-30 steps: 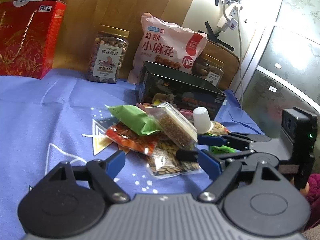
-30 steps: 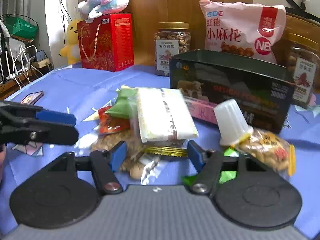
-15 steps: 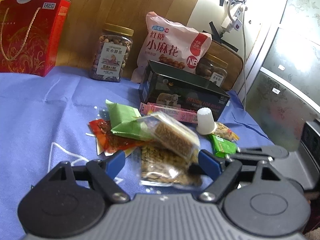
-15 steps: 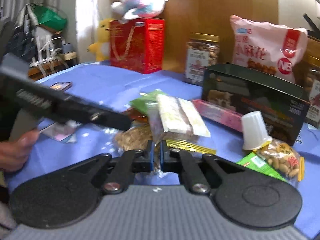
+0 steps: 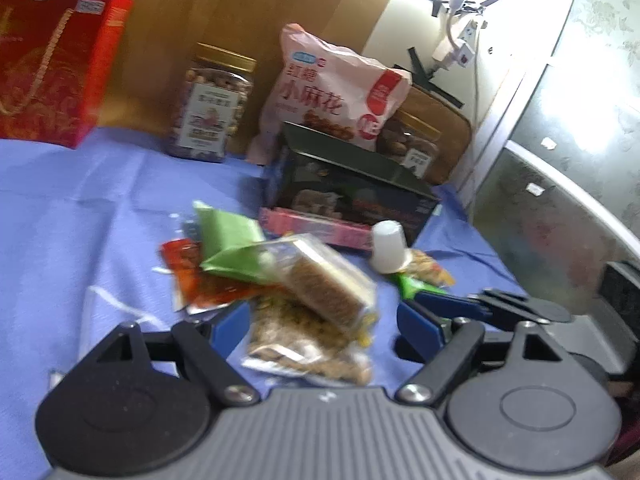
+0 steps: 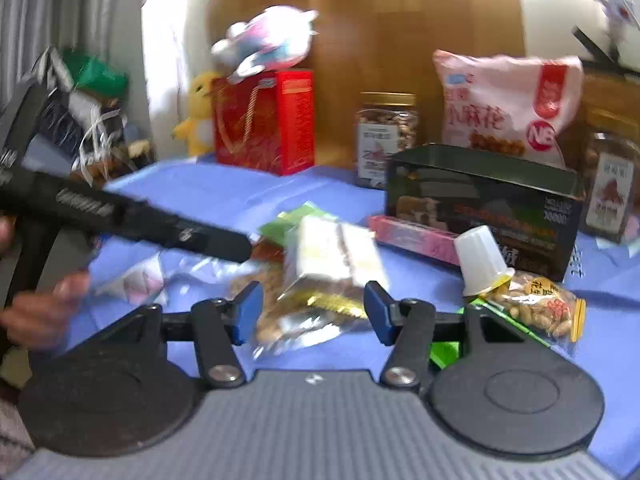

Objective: Organize snacks
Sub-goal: 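Lift the wafer-bar pack and drop it into the tin box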

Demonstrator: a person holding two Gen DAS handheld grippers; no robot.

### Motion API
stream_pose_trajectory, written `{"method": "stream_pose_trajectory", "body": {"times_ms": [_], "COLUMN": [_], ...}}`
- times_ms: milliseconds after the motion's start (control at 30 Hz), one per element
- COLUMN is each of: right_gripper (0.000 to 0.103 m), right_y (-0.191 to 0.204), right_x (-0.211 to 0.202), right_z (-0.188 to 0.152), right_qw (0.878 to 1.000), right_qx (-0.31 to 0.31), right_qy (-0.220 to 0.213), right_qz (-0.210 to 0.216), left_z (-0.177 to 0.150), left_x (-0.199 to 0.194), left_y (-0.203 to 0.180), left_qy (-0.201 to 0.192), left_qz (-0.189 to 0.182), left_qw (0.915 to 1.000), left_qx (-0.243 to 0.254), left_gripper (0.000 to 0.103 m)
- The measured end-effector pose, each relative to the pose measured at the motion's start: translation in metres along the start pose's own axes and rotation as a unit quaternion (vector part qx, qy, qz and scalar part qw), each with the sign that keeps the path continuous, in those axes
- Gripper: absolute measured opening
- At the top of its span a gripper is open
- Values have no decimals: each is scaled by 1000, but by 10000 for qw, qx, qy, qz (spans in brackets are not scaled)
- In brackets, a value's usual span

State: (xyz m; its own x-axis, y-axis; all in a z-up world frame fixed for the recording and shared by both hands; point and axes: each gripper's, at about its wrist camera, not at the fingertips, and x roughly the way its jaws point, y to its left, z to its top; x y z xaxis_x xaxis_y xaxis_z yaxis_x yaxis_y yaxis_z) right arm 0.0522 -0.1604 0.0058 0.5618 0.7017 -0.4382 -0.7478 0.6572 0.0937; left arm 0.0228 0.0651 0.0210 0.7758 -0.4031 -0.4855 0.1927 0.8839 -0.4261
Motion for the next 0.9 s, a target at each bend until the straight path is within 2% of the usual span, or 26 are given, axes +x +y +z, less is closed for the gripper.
{"method": "stream_pose_trajectory", "body": {"times_ms": [33,100,167,233,267,367,433,500,533,700,900], "right_gripper": [61,80,86,86,90,90,82,68,66,65,65], "right_y": [-6,-20,-33,-38,-39,-39,-32,-27,-28,-25,-26], "right_x": [3,12,24,34,40,56,58,54,52,34,10], "right_z": [2,6,9,10,10,6,3,3,2,-1,9], "right_qw": [9999,9991,9974,9966,9962,9932,9940,9957,9964,9993,9987], "right_qx": [127,390,571,560,499,411,241,109,91,-31,-304], "right_qy": [14,63,232,415,532,858,832,747,692,262,-398], "right_qz": [39,133,367,449,468,675,666,541,481,259,-117], "left_z": [3,9,14,18,19,21,19,17,18,25,43], "left_x": [4,14,25,33,37,51,58,60,59,50,42], "left_y": [0,-1,0,1,2,4,3,-1,-2,-15,-42], "left_qy": [47,164,271,342,372,497,552,522,507,387,14], "left_qz": [-68,-178,-271,-327,-354,-394,-292,-104,-80,-211,-363], "left_qw": [9999,9995,9988,9982,9978,9965,9966,9978,9982,9989,9990], "left_qx": [-56,-209,-307,-377,-409,-542,-535,-384,-319,-165,272], "left_gripper": [91,93,93,93,93,84,67,62,59,58,58]}}
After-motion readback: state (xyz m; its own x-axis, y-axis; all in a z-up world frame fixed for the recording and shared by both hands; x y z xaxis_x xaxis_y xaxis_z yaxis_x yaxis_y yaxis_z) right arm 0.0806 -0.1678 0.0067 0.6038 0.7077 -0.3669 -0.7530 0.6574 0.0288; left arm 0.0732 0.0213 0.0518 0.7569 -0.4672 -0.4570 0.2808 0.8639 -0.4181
